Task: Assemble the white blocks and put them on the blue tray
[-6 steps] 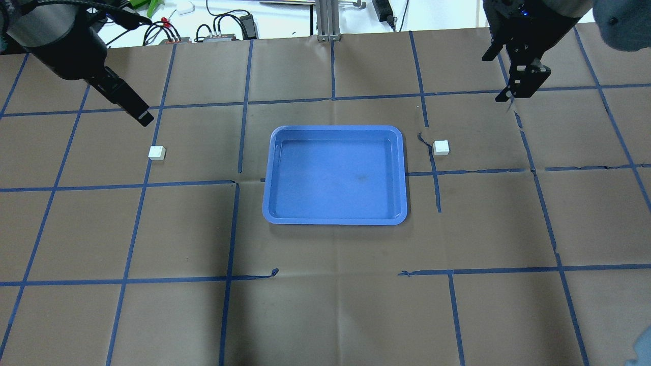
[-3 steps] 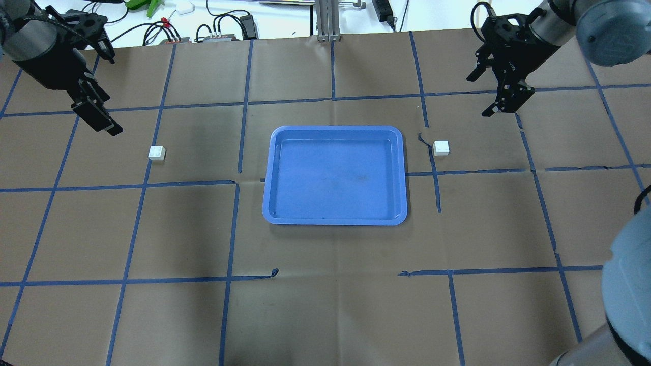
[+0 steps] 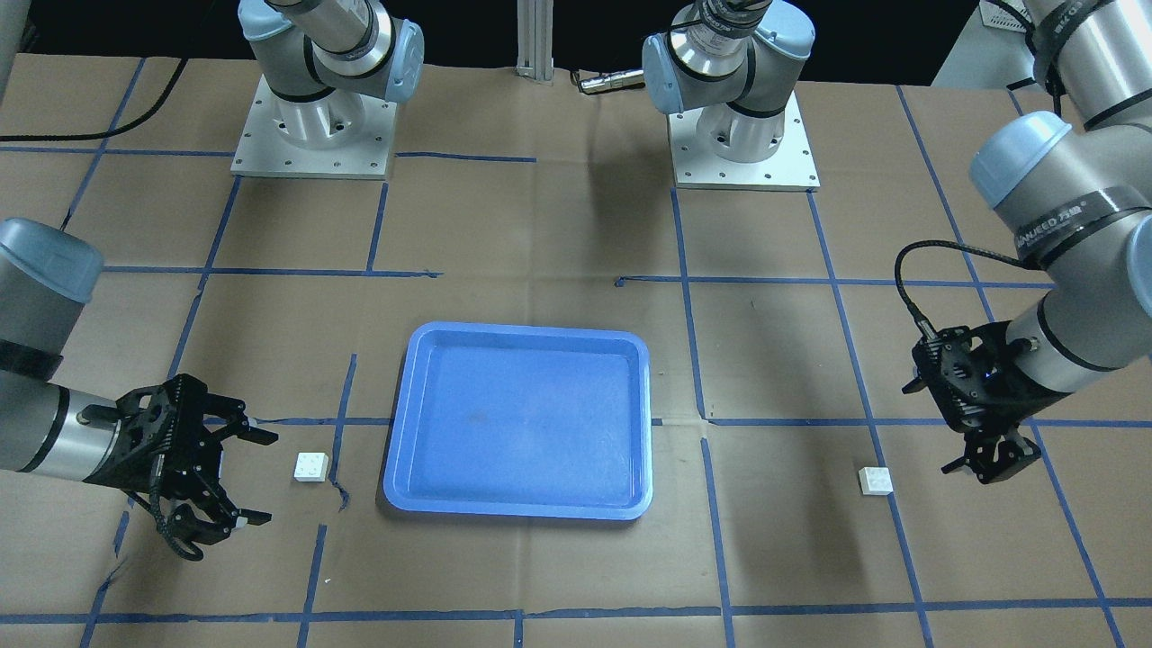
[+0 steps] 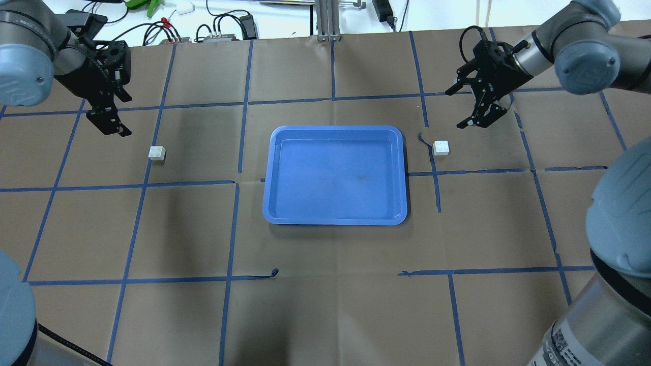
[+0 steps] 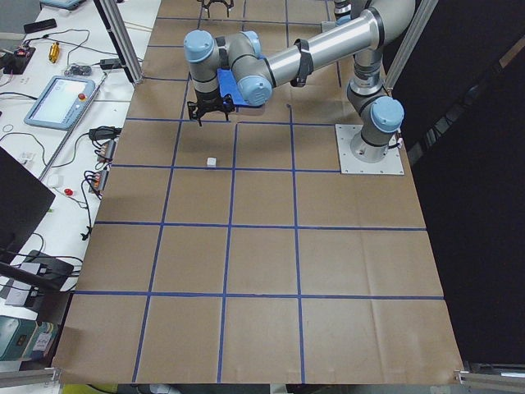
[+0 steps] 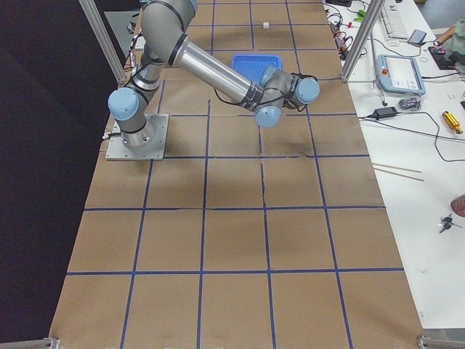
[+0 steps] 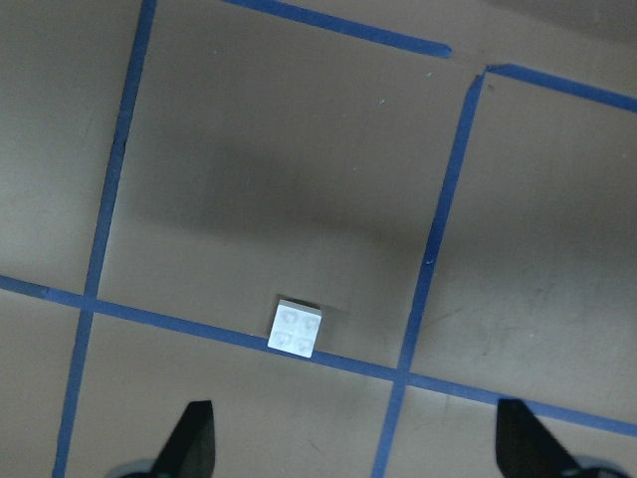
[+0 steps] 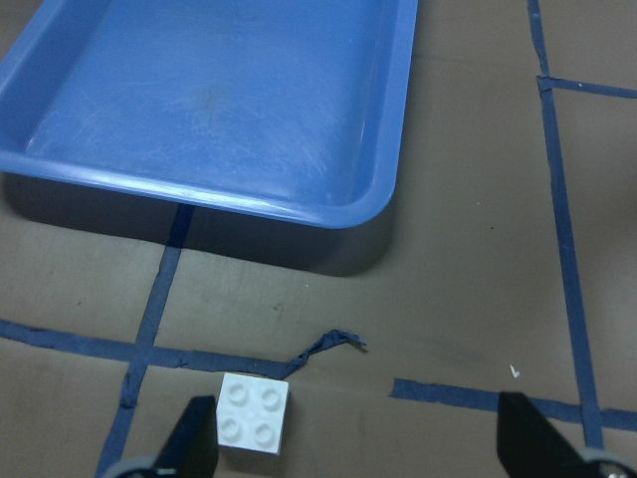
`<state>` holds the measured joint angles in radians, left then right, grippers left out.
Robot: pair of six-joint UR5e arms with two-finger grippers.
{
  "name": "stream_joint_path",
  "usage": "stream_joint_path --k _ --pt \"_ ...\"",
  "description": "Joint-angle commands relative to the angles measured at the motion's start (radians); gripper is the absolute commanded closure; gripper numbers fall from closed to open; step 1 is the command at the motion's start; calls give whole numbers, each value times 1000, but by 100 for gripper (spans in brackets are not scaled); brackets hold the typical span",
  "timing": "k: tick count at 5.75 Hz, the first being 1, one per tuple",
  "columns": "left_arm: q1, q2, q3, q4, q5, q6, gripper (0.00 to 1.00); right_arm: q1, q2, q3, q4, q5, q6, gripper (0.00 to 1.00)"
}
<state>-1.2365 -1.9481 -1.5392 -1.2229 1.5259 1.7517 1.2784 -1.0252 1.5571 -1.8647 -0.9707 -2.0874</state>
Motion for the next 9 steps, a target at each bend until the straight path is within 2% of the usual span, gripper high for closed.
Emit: stream_joint_path --k 1,3,5,6,8,9 --pt "9 -83 -21 84 11 81 1 -5 10 143 -167 23 50 0" --pt "9 -126 -71 169 63 81 1 -34 13 179 -191 36 61 0" --pt "9 -170 -79 210 50 89 1 -36 13 210 -194 75 59 0" --pt "9 -184 -108 276 33 104 1 -36 14 213 -194 72 56 0" --pt "9 -204 -134 306 31 106 2 -34 25 215 -194 50 58 0" --pt "9 -207 -130 306 31 109 9 -36 27 216 -194 50 59 1"
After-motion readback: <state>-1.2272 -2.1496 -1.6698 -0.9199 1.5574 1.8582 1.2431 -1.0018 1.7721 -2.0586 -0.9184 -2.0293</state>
